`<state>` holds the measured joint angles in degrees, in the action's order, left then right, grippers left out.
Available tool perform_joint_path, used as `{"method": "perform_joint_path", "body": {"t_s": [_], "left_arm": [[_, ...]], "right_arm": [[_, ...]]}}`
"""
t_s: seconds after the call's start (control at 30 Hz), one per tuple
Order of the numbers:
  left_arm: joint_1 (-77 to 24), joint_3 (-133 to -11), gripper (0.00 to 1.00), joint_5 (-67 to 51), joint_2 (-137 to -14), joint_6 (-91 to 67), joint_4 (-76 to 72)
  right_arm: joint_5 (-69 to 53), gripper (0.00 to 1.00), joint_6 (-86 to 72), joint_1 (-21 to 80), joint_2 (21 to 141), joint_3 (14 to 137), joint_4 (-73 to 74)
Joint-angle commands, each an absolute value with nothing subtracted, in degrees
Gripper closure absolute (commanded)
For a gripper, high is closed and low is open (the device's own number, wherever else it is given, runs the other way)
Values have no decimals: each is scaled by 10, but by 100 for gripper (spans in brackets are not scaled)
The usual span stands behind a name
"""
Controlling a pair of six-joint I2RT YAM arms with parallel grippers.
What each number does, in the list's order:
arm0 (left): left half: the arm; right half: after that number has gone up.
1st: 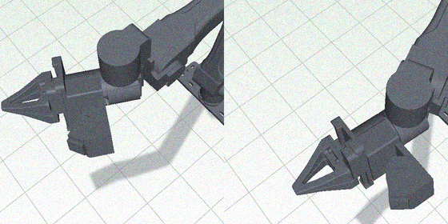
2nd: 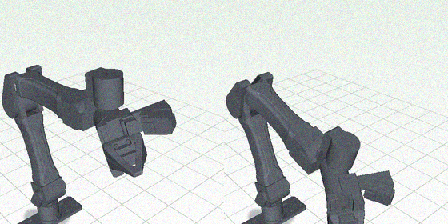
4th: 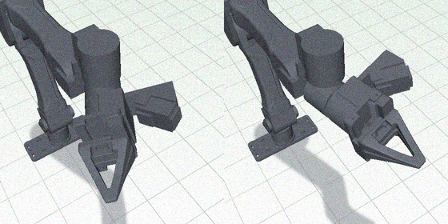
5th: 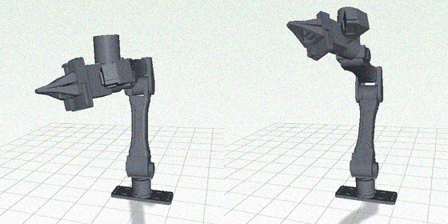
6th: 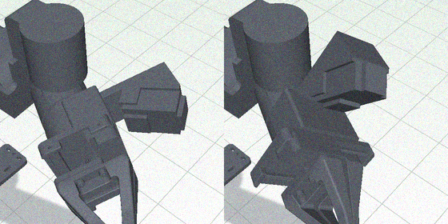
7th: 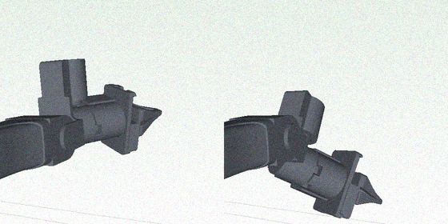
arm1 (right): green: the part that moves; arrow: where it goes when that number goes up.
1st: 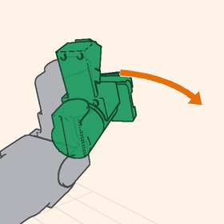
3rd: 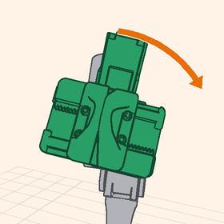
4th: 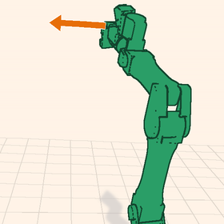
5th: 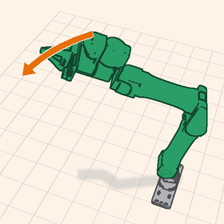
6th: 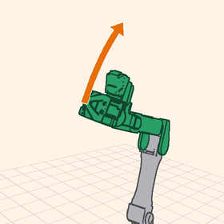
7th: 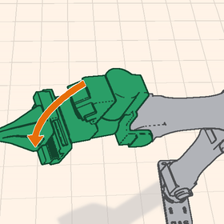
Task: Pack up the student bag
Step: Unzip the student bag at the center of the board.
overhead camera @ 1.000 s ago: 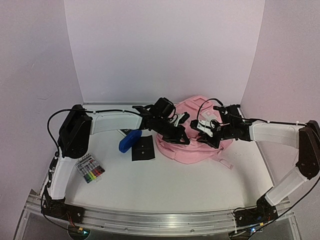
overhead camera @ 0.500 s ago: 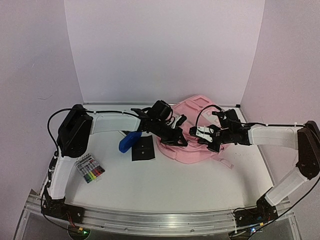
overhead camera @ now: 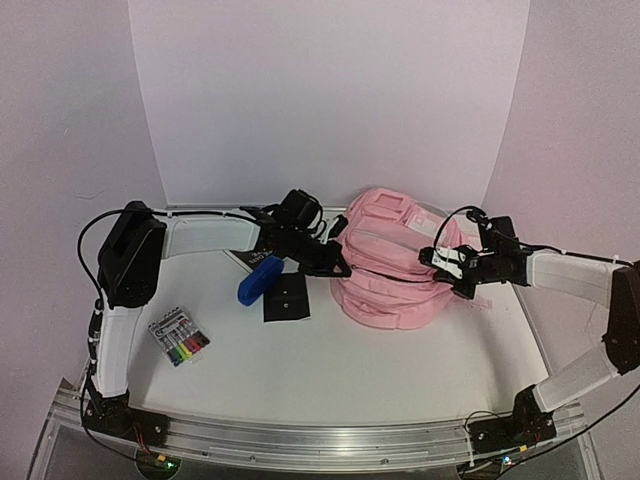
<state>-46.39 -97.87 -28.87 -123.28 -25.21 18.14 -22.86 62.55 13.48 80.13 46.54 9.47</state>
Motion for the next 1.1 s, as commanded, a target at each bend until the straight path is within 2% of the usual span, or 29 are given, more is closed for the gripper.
{"method": "perform_joint_path", "body": {"t_s": [0.0,0.07,0.13,0.2,0.37,0.5,0.67,0.77,0.87,0.9,1.07], "left_arm": [[-482,-1050,100,-318,-1232,-217,261],[-492,-1063,100,-359,-1244,-236,234],[-498,-1072,100,-375,-1253,-248,219],[-501,-1080,100,-383,-1257,-253,212],[-503,-1075,100,-405,-1253,-261,198],[-503,-1073,100,-410,-1244,-258,204],[-503,-1060,100,-411,-1233,-261,201],[-503,-1051,100,-409,-1226,-263,196],[-500,-1034,100,-398,-1216,-268,189],[-497,-1027,100,-393,-1213,-272,188],[-457,-996,100,-376,-1213,-291,190]], "right_arm": [[-182,98,640,97,773,500,160],[-230,66,616,102,748,518,208],[-255,51,590,126,716,514,220],[-262,45,571,159,693,501,220],[-240,42,497,241,717,510,187],[-215,45,469,281,773,539,152],[-179,55,475,299,831,550,114],[-150,70,485,299,849,551,99],[-114,95,497,299,843,542,93],[-104,99,500,299,835,537,93],[-73,100,516,298,765,489,100]]}}
